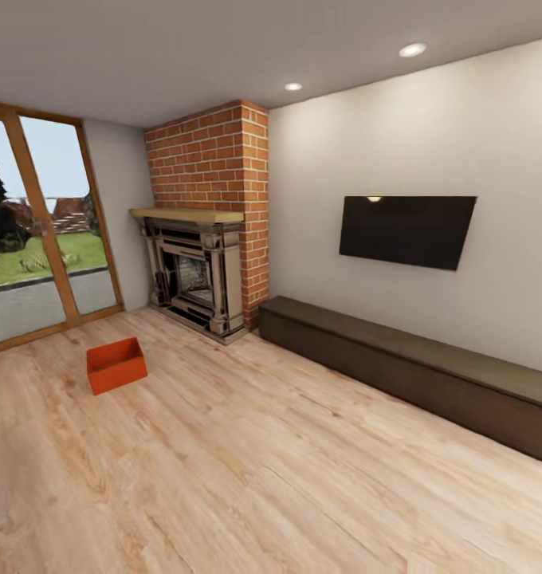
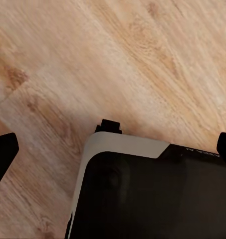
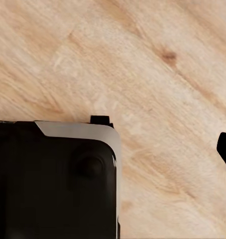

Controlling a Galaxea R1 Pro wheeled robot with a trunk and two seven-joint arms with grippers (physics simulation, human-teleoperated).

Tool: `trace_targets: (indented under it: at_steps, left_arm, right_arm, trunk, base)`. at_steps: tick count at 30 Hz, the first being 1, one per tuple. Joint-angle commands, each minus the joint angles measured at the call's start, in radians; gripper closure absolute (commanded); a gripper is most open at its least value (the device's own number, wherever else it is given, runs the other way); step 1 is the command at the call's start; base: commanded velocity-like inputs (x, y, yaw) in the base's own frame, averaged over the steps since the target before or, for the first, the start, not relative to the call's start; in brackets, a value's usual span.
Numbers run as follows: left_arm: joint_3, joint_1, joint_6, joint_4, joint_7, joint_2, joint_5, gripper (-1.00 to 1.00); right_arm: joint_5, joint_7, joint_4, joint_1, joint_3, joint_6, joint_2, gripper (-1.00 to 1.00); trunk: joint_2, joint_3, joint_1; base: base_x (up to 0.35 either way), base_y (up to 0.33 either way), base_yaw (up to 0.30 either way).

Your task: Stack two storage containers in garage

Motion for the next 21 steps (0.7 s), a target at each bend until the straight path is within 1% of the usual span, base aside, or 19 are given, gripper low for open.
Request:
trace_targets:
  at_steps: [1, 21]
  left_arm:
    - [-0.009, -0.001, -0.002, 0.000, 0.002, 0.000, 0.007, -1.00]
    - [-0.009, -0.001, -0.002, 0.000, 0.002, 0.000, 0.007, -1.00]
  right_arm:
    - [-0.007, -0.002, 0.003, -0.001, 0.009, -0.006, 0.001, -1.00]
    - [-0.004, -0.002, 0.003, -0.001, 0.011, -0.005, 0.003, -1.00]
  trunk:
    - [-0.001, -0.002, 0.001]
    - [-0.001, -0.002, 0.001]
  base:
    - [0.323, 0.000, 0.268]
    - [0.323, 0.000, 0.268]
